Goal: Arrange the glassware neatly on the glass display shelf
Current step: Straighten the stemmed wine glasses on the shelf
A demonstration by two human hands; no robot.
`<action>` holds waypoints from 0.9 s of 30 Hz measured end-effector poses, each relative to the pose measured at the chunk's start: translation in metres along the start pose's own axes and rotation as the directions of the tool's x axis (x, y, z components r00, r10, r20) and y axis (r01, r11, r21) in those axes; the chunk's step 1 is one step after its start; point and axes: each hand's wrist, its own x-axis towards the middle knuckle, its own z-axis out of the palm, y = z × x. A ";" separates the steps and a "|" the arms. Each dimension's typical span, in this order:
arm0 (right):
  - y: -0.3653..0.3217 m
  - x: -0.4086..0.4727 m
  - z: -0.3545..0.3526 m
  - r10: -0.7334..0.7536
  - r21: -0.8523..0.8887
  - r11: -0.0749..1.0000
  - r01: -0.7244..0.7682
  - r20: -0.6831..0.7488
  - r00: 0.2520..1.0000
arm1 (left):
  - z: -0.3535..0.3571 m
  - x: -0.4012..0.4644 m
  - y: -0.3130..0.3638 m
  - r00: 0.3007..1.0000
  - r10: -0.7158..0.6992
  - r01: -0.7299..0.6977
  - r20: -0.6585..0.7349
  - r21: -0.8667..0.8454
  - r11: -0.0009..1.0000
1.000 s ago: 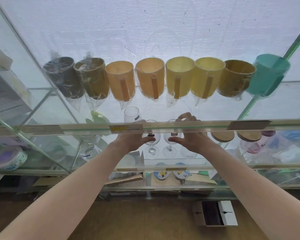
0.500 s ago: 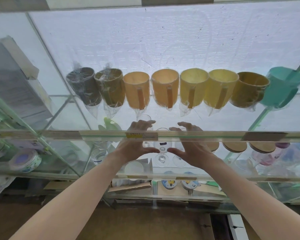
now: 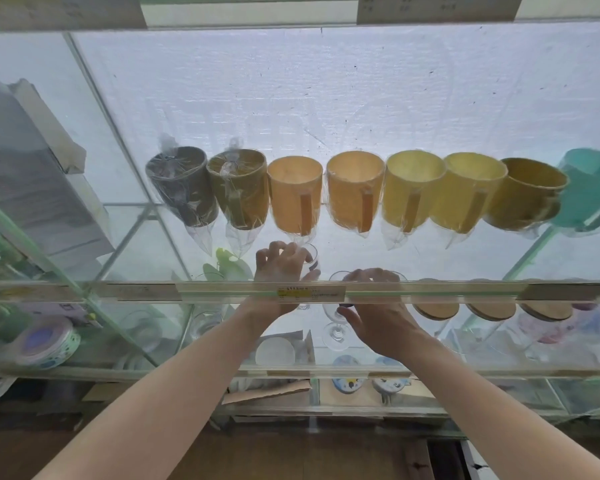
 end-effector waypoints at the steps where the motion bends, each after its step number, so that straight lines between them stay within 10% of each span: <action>1: -0.001 0.001 -0.001 -0.005 -0.008 1.000 0.005 -0.026 1.000 | 0.001 0.000 0.002 1.000 0.011 -0.011 -0.004 0.013 1.000; 14: 0.005 0.011 0.005 0.058 -0.030 0.998 -0.057 0.035 0.998 | -0.025 -0.014 0.008 0.981 0.056 0.027 0.183 -0.423 0.905; 20: 0.001 0.010 0.000 0.072 -0.010 0.997 -0.072 0.019 0.997 | -0.026 -0.025 -0.006 0.966 0.176 -0.152 0.188 -0.133 0.979; 27: -0.001 0.011 -0.003 0.106 -0.006 0.994 -0.106 0.079 0.991 | -0.023 -0.053 -0.017 0.944 0.055 -0.018 0.326 -0.115 0.993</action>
